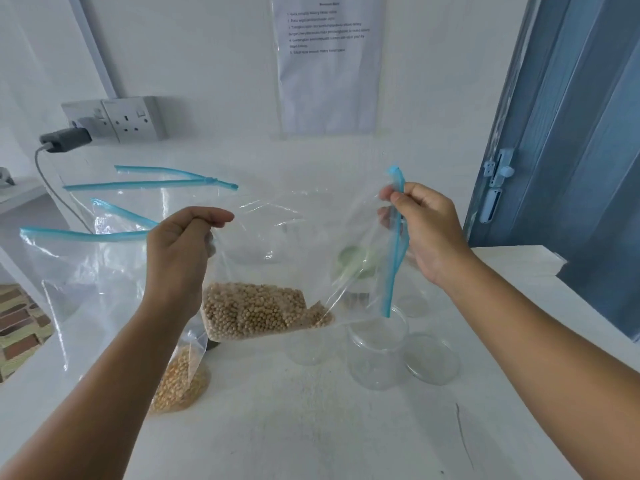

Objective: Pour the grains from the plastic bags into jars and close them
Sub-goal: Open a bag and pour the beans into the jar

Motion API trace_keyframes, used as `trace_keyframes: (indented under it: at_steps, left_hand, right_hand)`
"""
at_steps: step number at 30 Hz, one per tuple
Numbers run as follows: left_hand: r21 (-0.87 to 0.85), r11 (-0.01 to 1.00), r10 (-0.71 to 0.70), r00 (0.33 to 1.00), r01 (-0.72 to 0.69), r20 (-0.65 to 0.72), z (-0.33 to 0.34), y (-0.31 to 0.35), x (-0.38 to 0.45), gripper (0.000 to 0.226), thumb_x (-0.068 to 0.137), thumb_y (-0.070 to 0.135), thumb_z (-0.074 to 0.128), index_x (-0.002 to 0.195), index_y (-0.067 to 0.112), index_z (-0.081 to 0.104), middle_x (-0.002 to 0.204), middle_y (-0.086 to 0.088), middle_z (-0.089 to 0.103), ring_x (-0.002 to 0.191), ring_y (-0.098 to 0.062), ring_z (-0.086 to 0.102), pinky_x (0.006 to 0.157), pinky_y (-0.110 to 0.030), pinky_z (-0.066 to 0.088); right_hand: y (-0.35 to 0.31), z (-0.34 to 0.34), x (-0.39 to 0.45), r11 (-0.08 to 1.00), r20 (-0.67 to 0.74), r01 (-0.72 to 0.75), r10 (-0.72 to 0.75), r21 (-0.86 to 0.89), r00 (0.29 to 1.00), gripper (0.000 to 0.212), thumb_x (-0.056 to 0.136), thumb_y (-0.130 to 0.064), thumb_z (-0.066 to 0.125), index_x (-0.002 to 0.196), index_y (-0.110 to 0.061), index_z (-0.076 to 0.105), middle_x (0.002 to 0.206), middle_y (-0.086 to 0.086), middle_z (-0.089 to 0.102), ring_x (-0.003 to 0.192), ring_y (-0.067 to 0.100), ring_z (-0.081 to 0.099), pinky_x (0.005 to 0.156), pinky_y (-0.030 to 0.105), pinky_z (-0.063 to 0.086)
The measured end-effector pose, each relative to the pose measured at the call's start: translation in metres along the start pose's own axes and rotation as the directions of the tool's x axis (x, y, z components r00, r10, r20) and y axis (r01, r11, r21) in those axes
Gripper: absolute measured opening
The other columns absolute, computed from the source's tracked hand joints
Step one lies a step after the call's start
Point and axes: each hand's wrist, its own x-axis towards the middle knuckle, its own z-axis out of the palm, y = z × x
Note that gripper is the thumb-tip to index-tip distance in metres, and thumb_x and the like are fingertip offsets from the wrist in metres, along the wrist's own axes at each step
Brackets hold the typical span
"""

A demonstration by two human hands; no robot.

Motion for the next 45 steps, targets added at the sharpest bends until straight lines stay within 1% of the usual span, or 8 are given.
trace_keyframes:
  at_steps: [11, 16, 21, 26, 32, 35, 41, 45]
  left_hand:
    - [0.134, 0.984, 0.102, 0.990, -0.115, 0.096, -0.002, 0.016, 0.002, 0.045, 0.084, -0.001, 0.053, 0.092, 0.032, 0.081, 0.091, 0.005, 0.064, 0.061, -0.009, 0.040, 0.057, -0.018, 0.034]
    - [0.267, 0.936, 0.177, 0.961, -0.231, 0.213, -0.024, 0.003, -0.001, 0.062, 0.099, -0.008, 0.055, 0.093, 0.048, 0.079, 0.111, 0.002, 0.069, 0.098, -0.007, 0.059, 0.088, -0.019, 0.043]
    - [0.227, 0.949, 0.189, 0.971, -0.219, 0.147, -0.030, -0.024, -0.003, 0.052, 0.098, -0.011, 0.055, 0.093, 0.033, 0.081, 0.104, 0.013, 0.070, 0.102, -0.002, 0.060, 0.089, -0.021, 0.042]
    - [0.213, 0.966, 0.137, 0.989, -0.145, 0.054, -0.045, -0.048, -0.005, 0.059, 0.102, -0.003, 0.056, 0.094, 0.051, 0.080, 0.123, 0.000, 0.067, 0.109, -0.006, 0.060, 0.096, -0.029, 0.043]
    - [0.377, 0.921, 0.130, 0.990, -0.098, -0.060, -0.045, -0.051, -0.027, 0.056, 0.107, 0.006, 0.052, 0.100, 0.056, 0.076, 0.127, -0.006, 0.051, 0.109, 0.014, 0.048, 0.092, 0.002, 0.034]
    - [0.487, 0.865, 0.187, 0.979, -0.122, -0.086, -0.041, -0.055, -0.044, 0.044, 0.106, 0.001, 0.049, 0.113, 0.037, 0.075, 0.121, -0.010, 0.044, 0.098, 0.027, 0.040, 0.089, 0.007, 0.028]
    - [0.550, 0.821, 0.243, 0.965, -0.151, -0.098, -0.038, -0.073, -0.068, 0.054, 0.100, -0.004, 0.058, 0.120, 0.046, 0.067, 0.121, -0.017, 0.042, 0.100, -0.002, 0.043, 0.109, -0.032, 0.038]
    - [0.688, 0.709, 0.284, 0.956, -0.156, -0.075, -0.034, -0.073, -0.081, 0.050, 0.096, 0.001, 0.067, 0.124, 0.042, 0.070, 0.163, -0.020, 0.023, 0.143, -0.036, 0.033, 0.117, -0.053, 0.031]
  right_hand:
    - [-0.004, -0.001, 0.014, 0.993, 0.079, -0.001, -0.009, 0.117, 0.997, 0.025, 0.105, -0.004, 0.050, 0.093, -0.005, 0.071, 0.100, 0.011, 0.070, 0.082, 0.021, 0.066, 0.091, 0.037, 0.059]
    - [-0.007, 0.010, 0.010, 0.992, 0.074, 0.001, -0.010, 0.127, 0.997, 0.027, 0.106, -0.004, 0.051, 0.089, -0.008, 0.072, 0.094, 0.009, 0.071, 0.080, 0.020, 0.067, 0.087, 0.039, 0.060]
    - [-0.014, 0.033, 0.009, 0.983, 0.033, 0.011, -0.017, 0.185, 0.999, 0.025, 0.105, -0.003, 0.052, 0.088, -0.006, 0.070, 0.081, 0.008, 0.067, 0.069, 0.022, 0.060, 0.082, 0.041, 0.053]
    - [-0.021, 0.058, 0.010, 0.967, 0.050, -0.001, -0.013, 0.255, 0.999, 0.023, 0.103, -0.005, 0.057, 0.085, -0.007, 0.071, 0.075, 0.006, 0.064, 0.070, 0.019, 0.058, 0.082, 0.038, 0.051]
    - [-0.035, 0.090, 0.010, 0.952, 0.081, 0.014, -0.041, 0.305, 0.996, 0.020, 0.102, -0.006, 0.061, 0.084, -0.004, 0.070, 0.071, 0.006, 0.063, 0.070, 0.024, 0.060, 0.085, 0.039, 0.055]
    - [-0.040, 0.101, 0.011, 0.949, 0.107, 0.019, -0.055, 0.314, 0.993, 0.019, 0.102, -0.004, 0.061, 0.085, -0.004, 0.071, 0.070, 0.006, 0.062, 0.066, 0.022, 0.061, 0.089, 0.040, 0.056]
    - [-0.037, 0.111, 0.011, 0.956, 0.133, 0.016, -0.057, 0.292, 0.989, 0.021, 0.102, -0.003, 0.061, 0.086, -0.006, 0.074, 0.074, 0.008, 0.063, 0.069, 0.024, 0.059, 0.091, 0.043, 0.056]
    - [-0.037, 0.116, 0.009, 0.952, 0.136, -0.012, -0.031, 0.306, 0.990, 0.017, 0.101, -0.004, 0.062, 0.090, -0.005, 0.075, 0.075, 0.007, 0.065, 0.068, 0.022, 0.061, 0.091, 0.042, 0.057]
